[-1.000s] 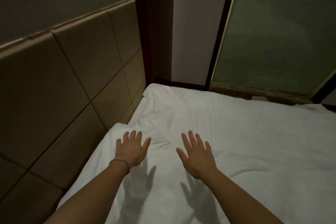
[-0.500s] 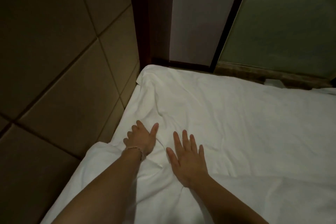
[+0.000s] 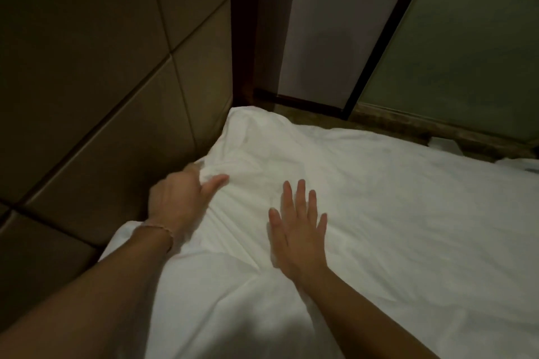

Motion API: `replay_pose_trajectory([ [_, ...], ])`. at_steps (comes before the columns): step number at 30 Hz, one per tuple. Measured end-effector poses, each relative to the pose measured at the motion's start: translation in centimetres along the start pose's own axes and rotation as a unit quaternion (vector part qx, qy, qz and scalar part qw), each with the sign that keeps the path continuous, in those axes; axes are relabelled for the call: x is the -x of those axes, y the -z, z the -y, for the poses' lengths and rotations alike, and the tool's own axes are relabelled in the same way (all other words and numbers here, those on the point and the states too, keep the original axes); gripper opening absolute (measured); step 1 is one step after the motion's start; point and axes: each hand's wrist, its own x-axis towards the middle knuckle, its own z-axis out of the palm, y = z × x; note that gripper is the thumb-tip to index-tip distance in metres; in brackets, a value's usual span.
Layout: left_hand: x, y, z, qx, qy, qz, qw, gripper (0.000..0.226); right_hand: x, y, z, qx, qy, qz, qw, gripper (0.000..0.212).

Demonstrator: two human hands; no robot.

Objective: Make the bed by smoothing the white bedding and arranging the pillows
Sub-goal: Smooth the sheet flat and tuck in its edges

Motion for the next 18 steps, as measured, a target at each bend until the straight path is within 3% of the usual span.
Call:
replay_pose_trajectory([
  [3,1.1,-2.2,0.2,-0.058,0.041,0.052,0.996,0.050,-0.5,-1.8,-1.1,0.034,-0.016,0.135,0.990,0.076],
  [5,1.9,-4.3,-1.1,-0.116,0.046,0.073,0.989,0.048,-0.6,-3.1,-2.0,0.047,-0.028,0.211,0.976,0.084],
  [8,1.5,-5.7,-4.4,-0.062,-0.020,0.052,0.997,0.059,-1.5,-3.8,-3.0,0.047,-0.034,0.188,0.980,0.094],
  [11,1.0,-7.5,-6.7,-0.034,-0.055,0.122,0.990,0.064,-2.6,-3.5,-4.7,0.079,-0.015,0.133,0.988,0.087],
  [18,-1.0,-13.5,-7.6,-0.025,0.045,0.236,0.970,0.067,-9.1,-1.9,-10.0,0.122,-0.020,0.109,0.986,0.068],
])
